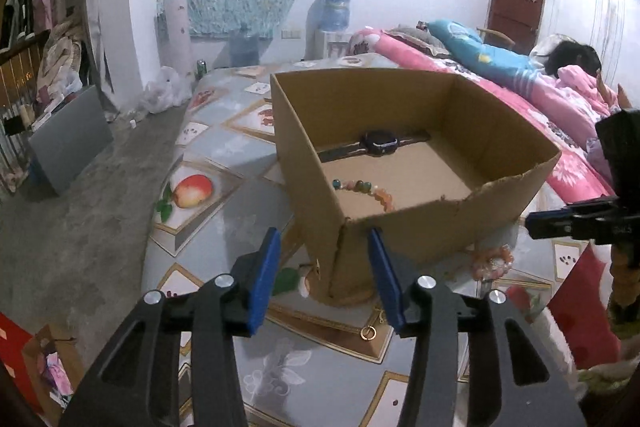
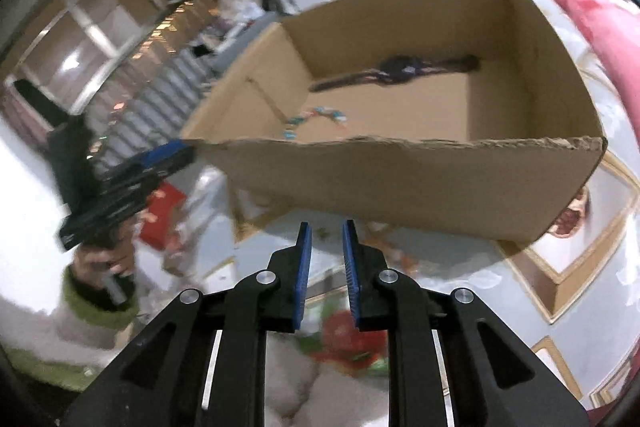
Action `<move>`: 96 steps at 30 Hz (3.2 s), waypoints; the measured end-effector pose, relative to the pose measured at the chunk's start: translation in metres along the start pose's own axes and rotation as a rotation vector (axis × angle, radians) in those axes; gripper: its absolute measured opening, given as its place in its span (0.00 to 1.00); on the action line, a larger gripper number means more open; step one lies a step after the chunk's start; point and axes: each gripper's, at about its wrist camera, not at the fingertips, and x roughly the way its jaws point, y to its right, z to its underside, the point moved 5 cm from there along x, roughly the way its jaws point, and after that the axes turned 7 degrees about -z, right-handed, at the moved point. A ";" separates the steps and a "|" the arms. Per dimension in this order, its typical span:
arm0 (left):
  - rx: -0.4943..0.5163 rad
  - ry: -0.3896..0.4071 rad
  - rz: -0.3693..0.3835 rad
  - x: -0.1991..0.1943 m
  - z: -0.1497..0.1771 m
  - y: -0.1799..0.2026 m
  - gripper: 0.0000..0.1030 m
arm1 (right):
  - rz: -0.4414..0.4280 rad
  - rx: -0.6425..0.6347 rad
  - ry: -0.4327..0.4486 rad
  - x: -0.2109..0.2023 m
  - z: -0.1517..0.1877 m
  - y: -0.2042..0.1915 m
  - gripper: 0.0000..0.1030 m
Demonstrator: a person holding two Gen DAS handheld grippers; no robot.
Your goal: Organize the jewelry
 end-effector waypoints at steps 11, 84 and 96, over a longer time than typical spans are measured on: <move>-0.064 -0.007 0.013 0.009 -0.001 -0.010 0.50 | 0.016 0.132 0.035 0.012 -0.018 0.020 0.17; -0.285 -0.405 0.112 -0.025 0.171 0.023 0.54 | 0.320 0.245 -0.050 -0.053 0.159 0.050 0.37; -0.225 -0.440 0.039 -0.007 0.150 0.033 0.45 | 0.286 0.265 -0.114 -0.040 0.134 0.046 0.27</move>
